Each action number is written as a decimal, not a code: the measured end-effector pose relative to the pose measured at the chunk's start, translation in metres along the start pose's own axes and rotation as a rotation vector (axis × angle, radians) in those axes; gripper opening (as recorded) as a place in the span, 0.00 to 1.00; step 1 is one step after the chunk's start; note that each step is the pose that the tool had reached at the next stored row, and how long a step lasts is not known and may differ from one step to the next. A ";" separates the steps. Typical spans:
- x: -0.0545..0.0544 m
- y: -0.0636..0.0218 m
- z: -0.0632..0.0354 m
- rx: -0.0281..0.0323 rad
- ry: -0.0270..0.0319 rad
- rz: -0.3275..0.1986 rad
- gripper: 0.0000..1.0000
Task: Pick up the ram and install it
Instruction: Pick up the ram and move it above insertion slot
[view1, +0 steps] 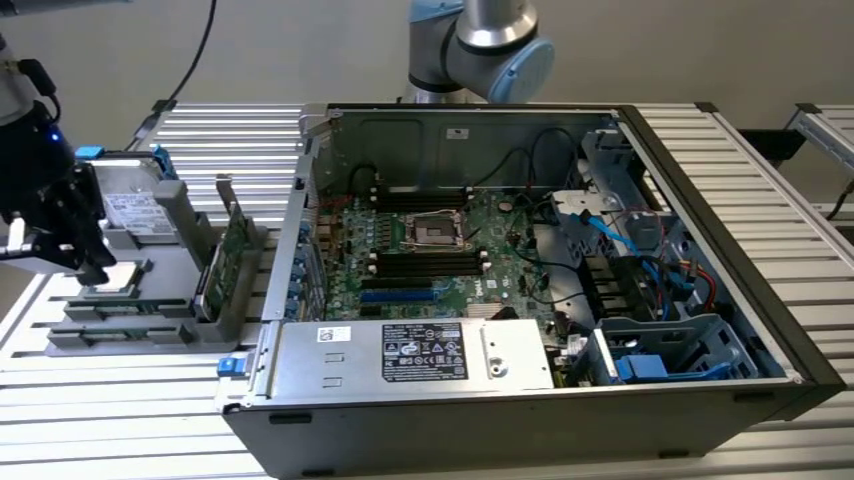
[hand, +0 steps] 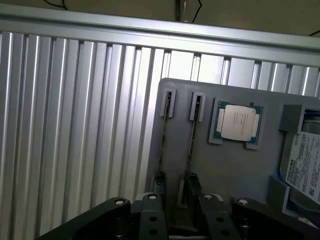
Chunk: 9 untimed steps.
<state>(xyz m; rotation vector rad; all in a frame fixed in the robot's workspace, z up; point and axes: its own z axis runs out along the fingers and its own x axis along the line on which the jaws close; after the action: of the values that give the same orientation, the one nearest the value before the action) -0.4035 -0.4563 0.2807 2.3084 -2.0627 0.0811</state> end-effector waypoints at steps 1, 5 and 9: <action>0.000 0.0006 0.0018 -0.0002 0.0004 0.002 0.31; -0.001 0.0024 0.0091 -0.0007 0.0021 0.007 0.31; -0.001 0.0037 0.0164 -0.0012 0.0043 0.010 0.31</action>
<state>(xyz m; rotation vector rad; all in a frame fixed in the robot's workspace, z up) -0.4071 -0.4569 0.2643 2.2949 -2.0722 0.0851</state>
